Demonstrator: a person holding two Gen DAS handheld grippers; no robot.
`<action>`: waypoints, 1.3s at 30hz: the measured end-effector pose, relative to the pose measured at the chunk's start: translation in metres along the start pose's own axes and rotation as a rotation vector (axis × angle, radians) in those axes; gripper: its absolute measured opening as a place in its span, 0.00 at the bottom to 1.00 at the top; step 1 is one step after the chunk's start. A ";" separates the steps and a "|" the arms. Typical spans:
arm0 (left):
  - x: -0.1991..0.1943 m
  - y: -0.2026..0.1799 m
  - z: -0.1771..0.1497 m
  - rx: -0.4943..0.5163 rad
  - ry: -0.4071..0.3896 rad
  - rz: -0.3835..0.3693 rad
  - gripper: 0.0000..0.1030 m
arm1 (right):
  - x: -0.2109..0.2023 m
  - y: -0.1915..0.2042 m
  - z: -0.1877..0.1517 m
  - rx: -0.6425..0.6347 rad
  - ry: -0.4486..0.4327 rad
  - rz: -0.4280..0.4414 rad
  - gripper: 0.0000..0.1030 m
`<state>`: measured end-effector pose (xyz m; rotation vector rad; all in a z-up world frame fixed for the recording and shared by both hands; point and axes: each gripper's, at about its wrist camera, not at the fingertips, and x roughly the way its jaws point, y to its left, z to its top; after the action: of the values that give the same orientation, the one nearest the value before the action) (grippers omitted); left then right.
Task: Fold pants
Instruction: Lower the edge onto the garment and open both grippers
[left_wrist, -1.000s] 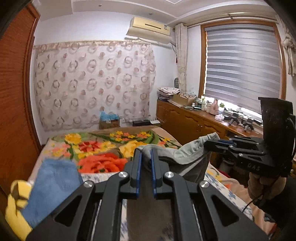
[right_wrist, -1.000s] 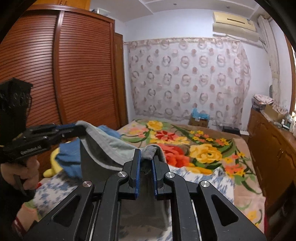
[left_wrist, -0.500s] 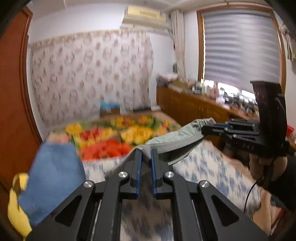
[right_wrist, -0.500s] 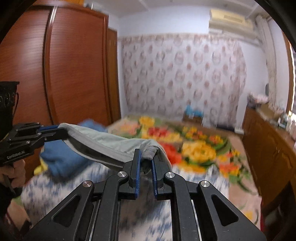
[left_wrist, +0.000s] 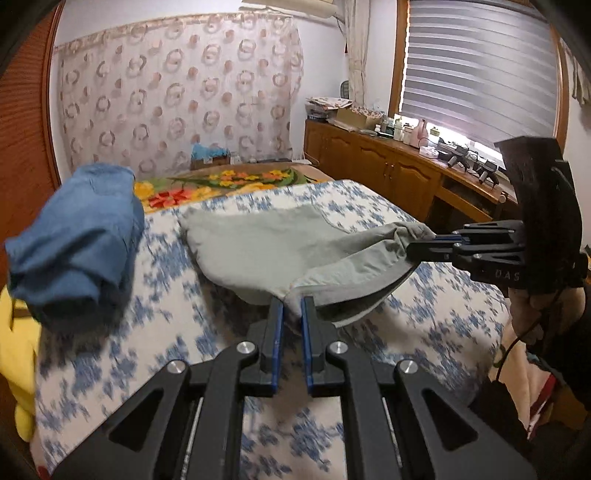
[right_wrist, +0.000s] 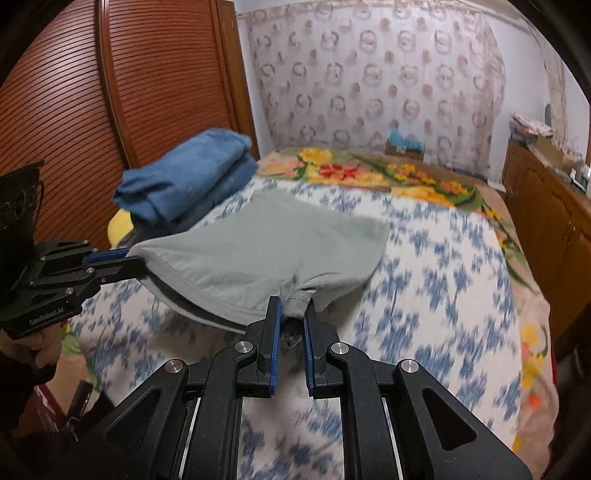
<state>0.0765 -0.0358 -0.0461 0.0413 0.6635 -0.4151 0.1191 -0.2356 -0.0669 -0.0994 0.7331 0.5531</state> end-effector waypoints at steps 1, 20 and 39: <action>-0.002 -0.001 -0.004 0.000 0.004 -0.005 0.06 | -0.002 0.001 -0.004 0.003 0.004 -0.001 0.08; -0.015 -0.009 -0.060 -0.051 0.058 -0.026 0.06 | -0.012 0.016 -0.066 0.063 0.037 0.012 0.08; -0.003 -0.002 -0.061 -0.089 0.084 -0.019 0.37 | -0.009 0.016 -0.079 0.080 0.044 -0.002 0.09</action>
<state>0.0371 -0.0259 -0.0924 -0.0326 0.7655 -0.4035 0.0574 -0.2474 -0.1180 -0.0376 0.7967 0.5207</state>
